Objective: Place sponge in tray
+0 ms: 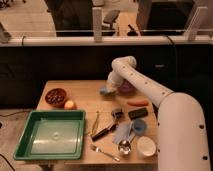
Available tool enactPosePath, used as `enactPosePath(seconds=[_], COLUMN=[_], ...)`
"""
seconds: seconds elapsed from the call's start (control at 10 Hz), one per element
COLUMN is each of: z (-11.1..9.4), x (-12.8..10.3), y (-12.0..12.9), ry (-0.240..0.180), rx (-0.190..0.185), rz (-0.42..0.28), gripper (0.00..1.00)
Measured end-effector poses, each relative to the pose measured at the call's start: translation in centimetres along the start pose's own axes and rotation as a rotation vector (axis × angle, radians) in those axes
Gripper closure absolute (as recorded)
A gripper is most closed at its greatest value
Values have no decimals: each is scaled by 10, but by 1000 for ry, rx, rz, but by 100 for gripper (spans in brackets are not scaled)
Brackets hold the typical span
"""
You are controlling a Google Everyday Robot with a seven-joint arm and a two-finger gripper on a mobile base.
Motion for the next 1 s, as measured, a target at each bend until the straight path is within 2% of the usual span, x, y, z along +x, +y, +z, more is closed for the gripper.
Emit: enactPosePath(seconds=[1.0], z=[2], x=[-5], y=[-12], ry=[14], rx=[12], rz=[-75], gripper=[97])
